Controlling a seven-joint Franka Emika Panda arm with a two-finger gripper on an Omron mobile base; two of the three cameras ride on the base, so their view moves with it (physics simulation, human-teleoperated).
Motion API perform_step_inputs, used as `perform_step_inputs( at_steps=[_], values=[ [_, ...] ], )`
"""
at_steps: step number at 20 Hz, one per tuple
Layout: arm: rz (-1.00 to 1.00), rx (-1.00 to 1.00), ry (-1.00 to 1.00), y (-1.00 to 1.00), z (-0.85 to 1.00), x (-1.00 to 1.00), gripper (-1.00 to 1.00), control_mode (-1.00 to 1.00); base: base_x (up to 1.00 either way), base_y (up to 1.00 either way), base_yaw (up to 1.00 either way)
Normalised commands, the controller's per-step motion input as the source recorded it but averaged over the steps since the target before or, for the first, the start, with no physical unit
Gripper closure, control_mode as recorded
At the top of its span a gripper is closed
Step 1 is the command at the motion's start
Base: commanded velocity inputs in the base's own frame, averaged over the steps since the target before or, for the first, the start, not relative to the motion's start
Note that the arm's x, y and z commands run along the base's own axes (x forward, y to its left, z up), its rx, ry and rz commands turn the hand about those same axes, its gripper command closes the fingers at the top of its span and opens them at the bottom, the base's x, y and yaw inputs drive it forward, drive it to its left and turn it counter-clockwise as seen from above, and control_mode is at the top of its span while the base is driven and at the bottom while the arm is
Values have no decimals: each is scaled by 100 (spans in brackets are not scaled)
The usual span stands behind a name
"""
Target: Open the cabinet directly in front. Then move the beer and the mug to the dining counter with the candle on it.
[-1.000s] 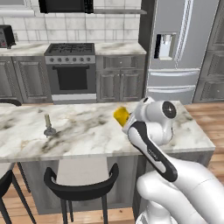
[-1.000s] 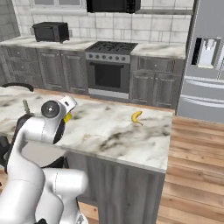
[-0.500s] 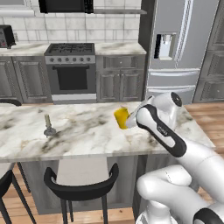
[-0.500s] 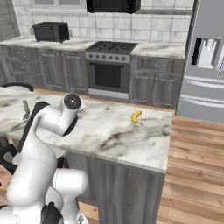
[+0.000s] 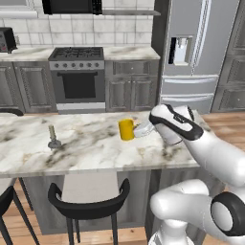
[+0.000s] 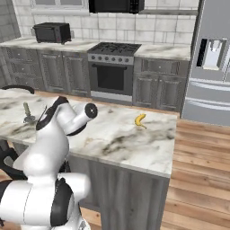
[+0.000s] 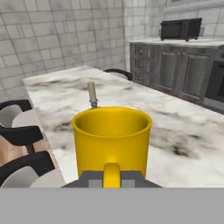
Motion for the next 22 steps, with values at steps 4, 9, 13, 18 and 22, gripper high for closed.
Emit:
perform_step_inputs(
  at_steps=[4,9,13,18,22],
  values=[
    [0,7,8,79,-34,45,100,-100,0,0,0],
    [0,1,6,51,-26,42,100,-100,0,0,0],
    [0,0,-1,6,-40,29,100,-100,0,0,0],
    [0,0,-10,0,-40,36,100,-100,0,0,0],
    [0,0,2,0,0,57,100,-100,0,0,0]
  ],
)
